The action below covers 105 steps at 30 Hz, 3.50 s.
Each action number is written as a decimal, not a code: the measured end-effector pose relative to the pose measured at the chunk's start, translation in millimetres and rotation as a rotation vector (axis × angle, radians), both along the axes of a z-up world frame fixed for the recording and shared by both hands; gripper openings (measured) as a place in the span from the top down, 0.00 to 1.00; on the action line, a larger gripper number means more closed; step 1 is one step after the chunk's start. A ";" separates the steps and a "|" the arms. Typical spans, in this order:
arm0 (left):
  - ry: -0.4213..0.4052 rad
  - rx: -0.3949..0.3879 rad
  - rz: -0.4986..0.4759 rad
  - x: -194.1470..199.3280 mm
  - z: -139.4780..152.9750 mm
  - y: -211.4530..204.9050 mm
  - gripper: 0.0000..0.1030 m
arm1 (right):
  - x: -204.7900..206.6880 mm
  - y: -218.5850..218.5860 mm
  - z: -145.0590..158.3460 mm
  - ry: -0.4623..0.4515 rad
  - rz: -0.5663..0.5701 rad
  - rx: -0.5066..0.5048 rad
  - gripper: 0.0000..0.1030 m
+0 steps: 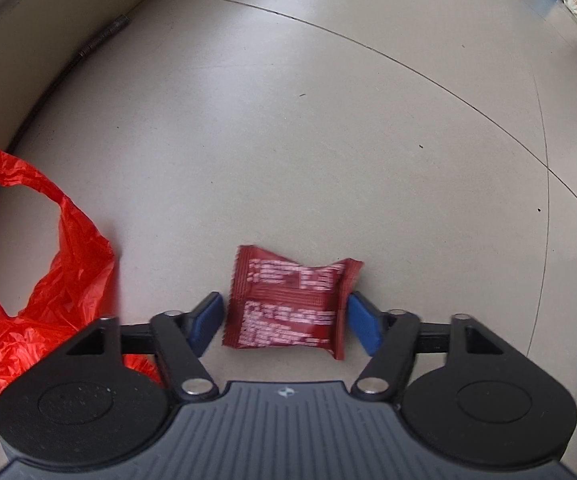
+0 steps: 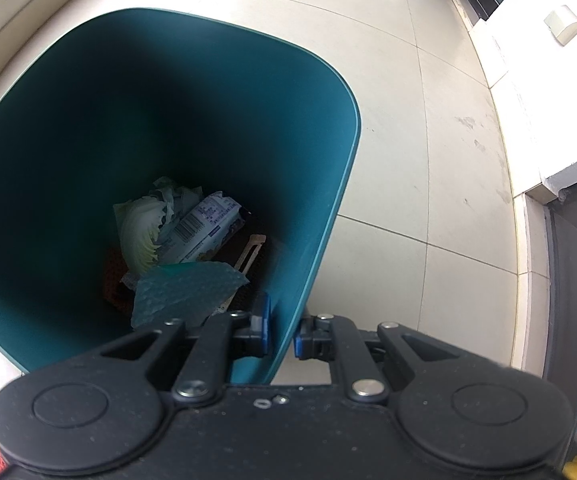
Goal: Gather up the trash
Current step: 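Close the left tool on the red snack wrapper, then carry the red wrapper with the left tool into the teal bin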
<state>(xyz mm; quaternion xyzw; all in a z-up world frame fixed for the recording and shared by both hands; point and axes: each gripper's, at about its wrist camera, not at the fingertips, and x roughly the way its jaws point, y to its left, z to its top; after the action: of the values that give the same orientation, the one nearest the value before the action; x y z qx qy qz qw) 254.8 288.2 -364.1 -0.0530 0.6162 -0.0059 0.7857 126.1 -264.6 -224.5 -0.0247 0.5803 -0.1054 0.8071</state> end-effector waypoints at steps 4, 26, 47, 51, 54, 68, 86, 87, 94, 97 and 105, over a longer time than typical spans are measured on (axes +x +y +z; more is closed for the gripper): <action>-0.011 0.001 0.018 -2.9 4.3 -2.1 0.50 | -1.2 -0.1 0.2 -0.003 0.001 0.000 0.90; -0.033 0.007 -0.069 -9.0 50.1 -8.6 0.58 | -4.1 3.6 6.0 -0.004 0.035 0.006 0.90; -0.035 0.100 -0.043 -7.4 -7.7 -6.2 0.58 | -0.5 4.7 0.8 0.006 0.014 -0.012 0.89; -0.044 0.092 -0.028 -13.4 -6.5 0.0 0.65 | -0.8 5.0 0.5 0.005 0.016 -0.013 0.89; -0.044 0.083 -0.015 -14.2 -2.6 3.6 0.65 | -0.5 5.3 0.5 0.005 0.014 -0.011 0.89; -0.192 -0.016 -0.289 -33.7 163.3 -84.7 0.65 | -6.7 5.6 4.5 -0.013 0.058 -0.006 0.90; -0.296 -0.158 -0.802 -64.3 320.6 -311.4 0.63 | -13.8 3.0 14.0 -0.046 0.077 0.019 0.89; -0.290 -0.160 -0.816 -65.2 319.1 -323.6 0.63 | -14.0 3.0 14.6 -0.047 0.077 0.020 0.90; -0.234 -0.154 -0.880 -81.0 290.9 -381.4 0.63 | -16.1 2.8 17.2 -0.057 0.080 0.024 0.89; -0.223 -0.113 -0.885 -84.4 274.4 -403.0 0.63 | -17.6 2.3 17.7 -0.064 0.080 0.027 0.89; -0.138 -0.050 -0.879 -85.2 229.2 -423.3 0.62 | -18.8 1.9 20.2 -0.072 0.080 0.034 0.89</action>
<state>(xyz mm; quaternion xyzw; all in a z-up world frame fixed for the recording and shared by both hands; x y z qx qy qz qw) 169.6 -135.1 -134.9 0.1955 0.5261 -0.3579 0.7462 107.3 -262.6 -204.3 -0.0304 0.5514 -0.0643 0.8312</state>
